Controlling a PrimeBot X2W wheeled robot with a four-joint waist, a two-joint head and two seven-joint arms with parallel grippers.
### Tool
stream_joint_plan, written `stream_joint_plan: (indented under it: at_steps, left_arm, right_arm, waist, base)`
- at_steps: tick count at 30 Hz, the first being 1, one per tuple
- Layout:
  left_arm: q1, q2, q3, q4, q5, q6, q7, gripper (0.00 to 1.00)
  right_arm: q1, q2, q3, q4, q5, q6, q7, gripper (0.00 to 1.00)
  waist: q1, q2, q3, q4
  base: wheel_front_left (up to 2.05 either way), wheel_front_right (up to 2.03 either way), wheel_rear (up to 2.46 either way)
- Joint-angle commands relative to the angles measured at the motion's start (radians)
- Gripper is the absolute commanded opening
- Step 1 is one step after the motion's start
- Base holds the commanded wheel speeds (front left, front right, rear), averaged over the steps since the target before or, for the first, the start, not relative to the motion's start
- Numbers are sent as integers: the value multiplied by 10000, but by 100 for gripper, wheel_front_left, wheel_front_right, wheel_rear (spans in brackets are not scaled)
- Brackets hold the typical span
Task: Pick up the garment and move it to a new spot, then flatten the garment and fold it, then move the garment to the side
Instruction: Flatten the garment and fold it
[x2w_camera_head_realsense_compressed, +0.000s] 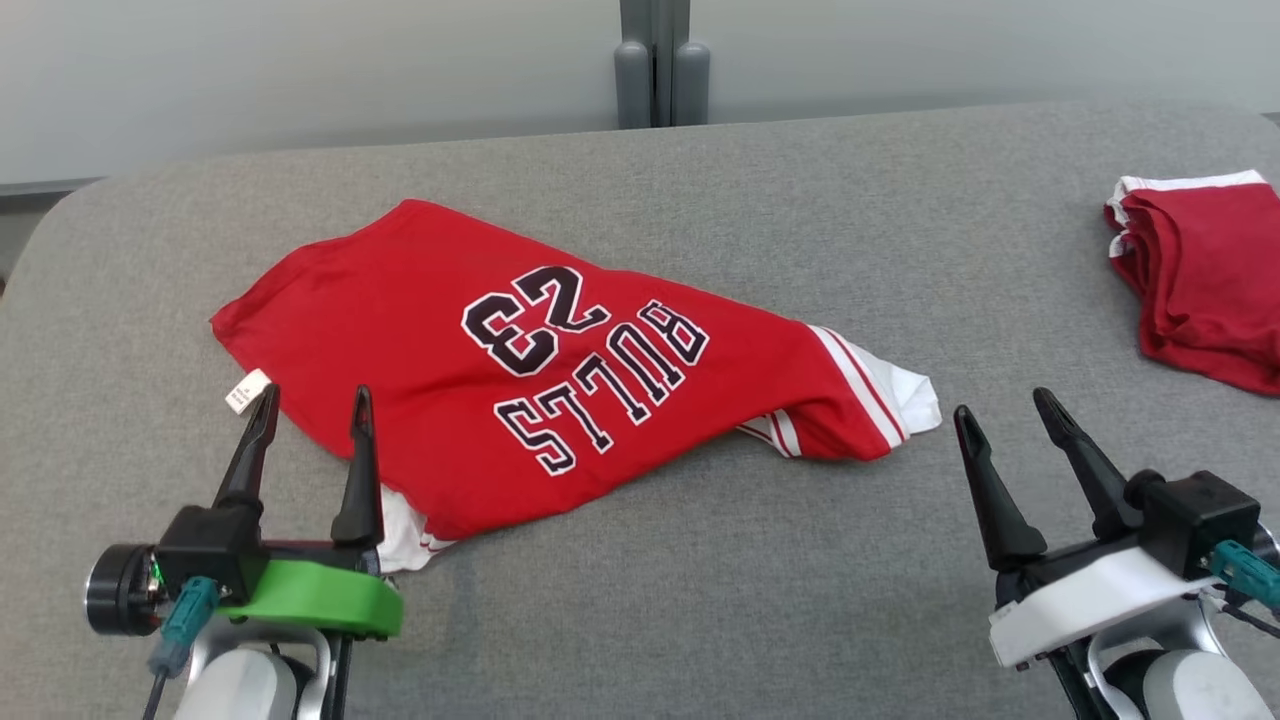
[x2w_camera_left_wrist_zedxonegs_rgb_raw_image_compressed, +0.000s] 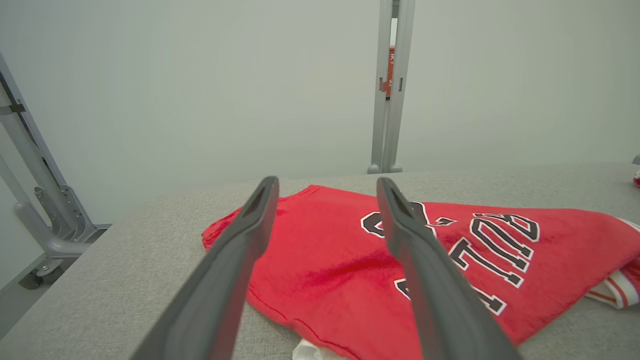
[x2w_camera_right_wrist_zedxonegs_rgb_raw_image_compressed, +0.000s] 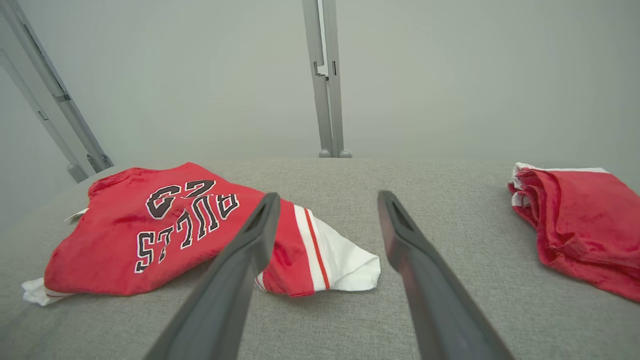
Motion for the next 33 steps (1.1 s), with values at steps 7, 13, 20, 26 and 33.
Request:
stream_joint_plan:
  at_steps: [7, 13, 20, 26, 33]
  left_arm:
    - [-1085, -343, -151, -283, 311, -239, -1, 100]
    - [-1627, -843, -275, -261, 604, -510, -1, 100]
    - [-1754, -1181, -62, -157, 837, -747, -3, 100]
    - [-1501, -1278, 224, -132, 1039, -830, -1, 100]
    - [-1263, -1331, 509, -167, 1225, -929, -3, 100]
  right_arm:
    - [-1323, -334, 1650, 996, 388, -5, 171, 100]
    - [-2480, -99, 3033, 2944, 1037, -5, -105, 100]
    - [-3712, 246, 3480, 4960, 1709, -4, -929, 89]
    - [-4013, -99, 3589, 5250, 1934, -4, -1596, 0]
    - [-3463, -684, 3031, 4390, 2014, -5, -1987, 0]
  waist:
    - [0, 0, 1422, 1057]
    - [0, 0, 1987, 1690]
    - [0, 0, 2097, 1930]
    - [0, 0, 1958, 1700]
    - [0, 0, 1629, 1150]
  base:
    - [0, 0, 0]
    - [0, 0, 0]
    - [0, 0, 0]
    - [0, 0, 0]
    - [0, 0, 0]
